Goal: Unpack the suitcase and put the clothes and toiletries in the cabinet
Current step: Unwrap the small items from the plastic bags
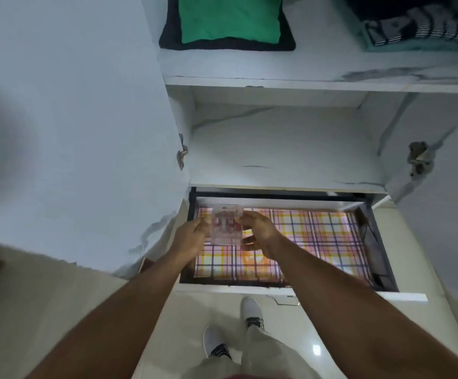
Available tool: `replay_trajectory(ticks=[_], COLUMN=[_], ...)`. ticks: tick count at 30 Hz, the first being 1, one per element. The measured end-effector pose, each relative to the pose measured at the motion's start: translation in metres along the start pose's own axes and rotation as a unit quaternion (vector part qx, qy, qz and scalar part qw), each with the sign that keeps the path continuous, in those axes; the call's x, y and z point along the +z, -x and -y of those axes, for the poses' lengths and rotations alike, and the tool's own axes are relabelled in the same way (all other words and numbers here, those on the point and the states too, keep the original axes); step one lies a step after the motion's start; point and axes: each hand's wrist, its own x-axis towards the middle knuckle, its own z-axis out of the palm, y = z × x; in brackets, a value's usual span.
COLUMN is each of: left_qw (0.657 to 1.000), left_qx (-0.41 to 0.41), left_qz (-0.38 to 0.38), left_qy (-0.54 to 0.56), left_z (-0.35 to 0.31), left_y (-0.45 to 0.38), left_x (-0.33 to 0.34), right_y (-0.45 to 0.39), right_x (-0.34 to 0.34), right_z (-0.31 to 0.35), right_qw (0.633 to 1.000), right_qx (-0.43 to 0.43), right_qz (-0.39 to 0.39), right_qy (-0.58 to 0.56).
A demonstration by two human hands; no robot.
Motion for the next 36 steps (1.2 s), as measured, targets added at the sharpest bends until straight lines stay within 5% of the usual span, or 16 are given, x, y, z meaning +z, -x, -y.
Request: replay_trajectory(ticks=[5, 10, 19, 36], left_qw=[0.998, 0.995, 0.997, 0.996], left_qx=[-0.015, -0.073, -0.049, -0.067], left_qz=[-0.05, -0.008, -0.053, -0.053], left_qy=[-0.047, 0.066, -0.022, -0.001], left_z=[0.002, -0.001, 0.026, 0.028], left_y=[-0.043, -0.07, -0.091, -0.084], left_x=[0.005, 0.008, 0.016, 0.02], right_y=[-0.049, -0.095, -0.145, -0.147], right_x=[0.0, 0.014, 0.043, 0.076], right_z=[0.009, 0.007, 0.005, -0.008], right_qw=[0.997, 0.991, 0.983, 0.989], right_qx=[0.076, 0.13, 0.167, 0.132], right_qz=[-0.005, -0.022, -0.055, -0.061], right_qy=[-0.024, -0.025, -0.051, 0.014])
